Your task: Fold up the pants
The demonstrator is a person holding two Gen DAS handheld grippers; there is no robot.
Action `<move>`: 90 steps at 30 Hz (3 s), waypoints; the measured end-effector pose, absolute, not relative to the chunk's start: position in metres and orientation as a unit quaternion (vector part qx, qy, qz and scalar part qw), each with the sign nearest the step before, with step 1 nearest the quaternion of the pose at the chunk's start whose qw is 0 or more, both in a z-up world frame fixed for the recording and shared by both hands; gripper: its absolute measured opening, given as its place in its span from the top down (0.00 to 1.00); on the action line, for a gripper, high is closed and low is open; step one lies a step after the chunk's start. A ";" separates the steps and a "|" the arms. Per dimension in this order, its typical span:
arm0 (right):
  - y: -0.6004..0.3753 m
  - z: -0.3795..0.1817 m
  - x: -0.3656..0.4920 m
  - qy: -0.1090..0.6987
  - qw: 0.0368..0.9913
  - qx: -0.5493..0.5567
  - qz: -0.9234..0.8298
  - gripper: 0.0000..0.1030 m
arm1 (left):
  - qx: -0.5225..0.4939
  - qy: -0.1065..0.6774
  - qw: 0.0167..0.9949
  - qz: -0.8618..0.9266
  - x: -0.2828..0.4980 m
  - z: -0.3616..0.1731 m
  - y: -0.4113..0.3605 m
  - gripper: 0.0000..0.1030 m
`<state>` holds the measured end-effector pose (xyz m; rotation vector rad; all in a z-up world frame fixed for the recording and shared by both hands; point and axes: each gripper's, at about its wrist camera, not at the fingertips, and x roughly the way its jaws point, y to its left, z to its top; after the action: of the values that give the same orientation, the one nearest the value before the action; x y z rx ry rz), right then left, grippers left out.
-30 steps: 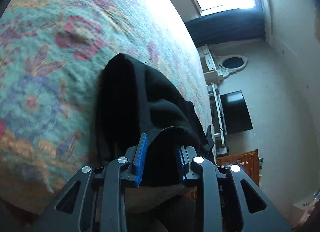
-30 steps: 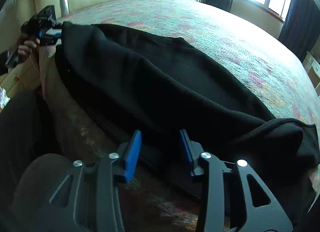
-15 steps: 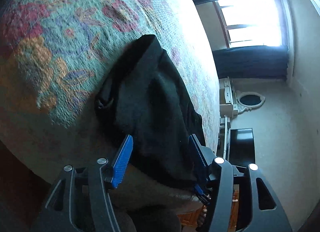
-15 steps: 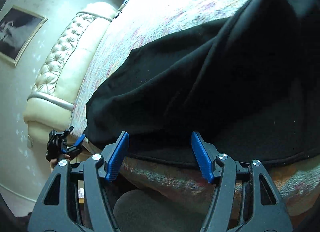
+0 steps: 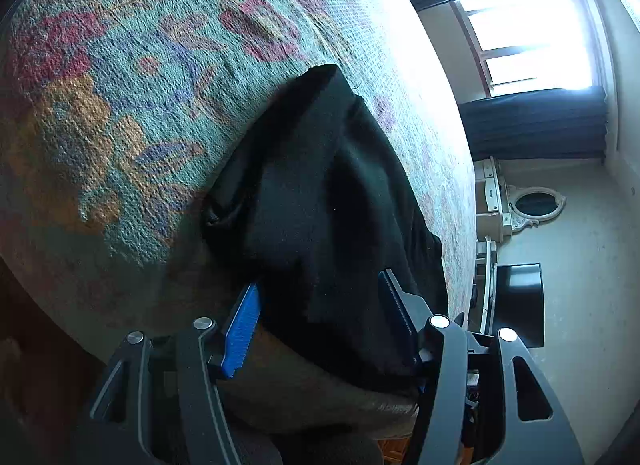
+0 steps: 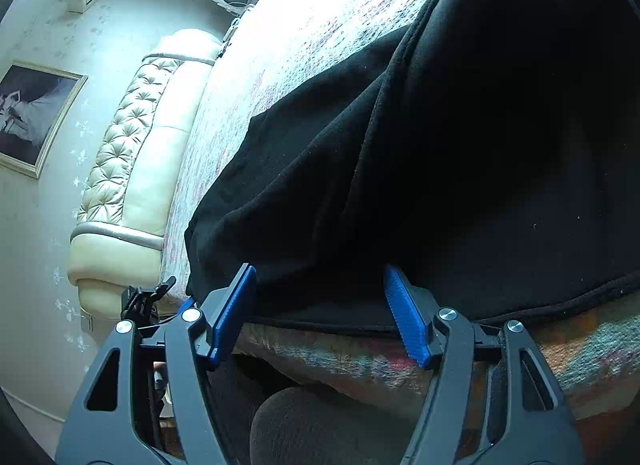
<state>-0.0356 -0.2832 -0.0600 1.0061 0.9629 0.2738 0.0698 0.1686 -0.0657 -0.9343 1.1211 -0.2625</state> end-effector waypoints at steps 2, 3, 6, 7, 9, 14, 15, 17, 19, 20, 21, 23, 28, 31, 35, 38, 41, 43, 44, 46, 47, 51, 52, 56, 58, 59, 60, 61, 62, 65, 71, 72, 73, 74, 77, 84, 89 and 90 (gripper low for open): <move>-0.290 -0.057 -0.039 0.434 0.763 0.465 0.112 0.36 | -0.412 0.517 0.744 -0.099 0.066 -0.065 0.166 0.62; -0.294 -0.055 -0.042 0.428 0.769 0.465 0.099 0.36 | -0.395 0.524 0.750 -0.080 0.067 -0.064 0.164 0.71; -0.308 -0.052 -0.048 0.420 0.779 0.464 0.049 0.36 | -0.393 0.528 0.751 -0.055 0.068 -0.067 0.160 0.78; -0.311 -0.053 -0.049 0.422 0.779 0.462 0.037 0.36 | -0.391 0.529 0.752 -0.050 0.068 -0.066 0.159 0.78; -0.314 -0.056 -0.047 0.426 0.776 0.464 0.027 0.36 | -0.378 0.531 0.758 -0.038 0.069 -0.065 0.154 0.78; -0.308 -0.049 -0.026 0.438 0.794 0.421 0.005 0.36 | -0.351 0.532 0.770 -0.016 0.073 -0.060 0.141 0.78; -0.307 -0.049 -0.020 0.443 0.796 0.413 0.001 0.36 | -0.347 0.533 0.772 -0.014 0.074 -0.059 0.139 0.78; -0.305 -0.050 -0.011 0.450 0.799 0.400 -0.013 0.64 | -0.342 0.533 0.774 -0.012 0.074 -0.058 0.137 0.78; -0.305 -0.052 -0.009 0.449 0.792 0.414 -0.007 0.83 | -0.345 0.530 0.775 -0.009 0.074 -0.057 0.141 0.79; -0.307 -0.050 -0.014 0.438 0.790 0.428 -0.009 0.85 | -0.344 0.526 0.778 -0.007 0.074 -0.055 0.142 0.79; -0.307 -0.047 -0.018 0.430 0.790 0.437 -0.007 0.86 | -0.344 0.520 0.782 -0.004 0.073 -0.053 0.144 0.79; -0.309 -0.038 -0.030 0.414 0.789 0.453 0.000 0.87 | -0.341 0.512 0.788 0.003 0.067 -0.051 0.149 0.80; -0.307 -0.055 -0.059 0.438 0.763 0.476 0.012 0.89 | -0.332 0.519 0.788 0.004 0.068 -0.058 0.157 0.81; -0.311 -0.084 -0.062 0.461 0.724 0.513 0.017 0.90 | -0.310 0.523 0.794 -0.002 0.070 -0.058 0.155 0.81; -0.320 -0.064 -0.065 0.451 0.744 0.493 0.018 0.61 | -0.312 0.516 0.798 -0.009 0.060 -0.050 0.159 0.78; -0.352 -0.047 -0.084 0.411 0.763 0.499 -0.007 0.45 | -0.295 0.505 0.811 -0.001 0.053 -0.039 0.162 0.75; -0.424 -0.044 -0.122 0.351 0.757 0.545 -0.077 0.43 | -0.284 0.484 0.827 0.020 0.051 -0.029 0.167 0.75; -0.481 -0.041 -0.148 0.313 0.765 0.544 -0.141 0.43 | -0.271 0.468 0.841 0.027 0.051 -0.021 0.168 0.75; -0.506 -0.040 -0.158 0.308 0.771 0.530 -0.174 0.43 | -0.263 0.462 0.847 0.029 0.052 -0.019 0.168 0.75; -0.555 -0.039 -0.173 0.319 0.779 0.474 -0.258 0.43 | -0.250 0.452 0.856 0.023 0.054 -0.014 0.164 0.73; -0.577 -0.040 -0.181 0.315 0.782 0.451 -0.292 0.43 | -0.245 0.449 0.859 0.019 0.056 -0.013 0.161 0.65; -0.625 -0.092 -0.179 0.383 0.733 0.512 -0.231 0.38 | -0.270 0.443 0.855 -0.007 0.058 -0.014 0.150 0.44; -0.622 -0.089 -0.176 0.388 0.748 0.487 -0.229 0.41 | -0.270 0.446 0.853 -0.008 0.058 -0.014 0.146 0.43; -0.591 -0.081 -0.145 0.451 0.787 0.380 -0.181 0.87 | -0.255 0.463 0.849 -0.010 0.067 -0.023 0.125 0.41; -0.591 -0.070 -0.142 0.457 0.802 0.321 -0.211 0.88 | -0.253 0.469 0.846 -0.010 0.070 -0.027 0.115 0.37; -0.600 -0.066 -0.145 0.461 0.808 0.278 -0.241 0.88 | -0.253 0.469 0.846 -0.012 0.070 -0.028 0.110 0.32; -0.605 -0.067 -0.145 0.467 0.809 0.247 -0.259 0.87 | -0.253 0.466 0.848 -0.017 0.071 -0.029 0.107 0.31; -0.613 -0.076 -0.145 0.472 0.804 0.261 -0.250 0.87 | -0.250 0.465 0.849 -0.023 0.071 -0.030 0.103 0.31; -0.622 -0.085 -0.147 0.472 0.797 0.287 -0.244 0.86 | -0.244 0.466 0.850 -0.024 0.071 -0.031 0.099 0.31; -0.641 -0.081 -0.151 0.454 0.790 0.331 -0.246 0.71 | -0.232 0.472 0.850 -0.024 0.072 -0.037 0.096 0.30; -0.646 -0.031 -0.144 0.361 0.785 0.362 -0.350 0.46 | -0.245 0.480 0.842 -0.026 0.077 -0.041 0.099 0.27; -0.634 -0.025 -0.118 0.369 0.795 0.347 -0.332 0.43 | -0.248 0.480 0.841 -0.026 0.077 -0.042 0.099 0.26; -0.615 -0.017 -0.092 0.382 0.808 0.320 -0.315 0.36 | -0.249 0.482 0.840 -0.024 0.078 -0.043 0.098 0.26; -0.596 -0.012 -0.059 0.399 0.821 0.287 -0.289 0.31 | -0.248 0.484 0.839 -0.023 0.078 -0.044 0.097 0.25; -0.541 -0.009 0.025 0.446 0.836 0.207 -0.243 0.25 | -0.237 0.489 0.839 -0.022 0.079 -0.045 0.092 0.22; -0.516 -0.056 0.142 0.542 0.772 0.152 -0.294 0.25 | -0.201 0.502 0.841 -0.022 0.078 -0.046 0.077 0.17; -0.538 -0.059 0.116 0.508 0.774 0.231 -0.297 0.81 | -0.176 0.512 0.841 -0.019 0.077 -0.046 0.069 0.17; -0.541 -0.054 0.105 0.495 0.781 0.251 -0.286 0.89 | -0.177 0.512 0.840 -0.018 0.077 -0.046 0.069 0.17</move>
<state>0.1050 -0.5410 -0.0537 0.5427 1.0686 -0.6175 0.0770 0.0686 -0.0456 -0.3748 1.0816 -0.0384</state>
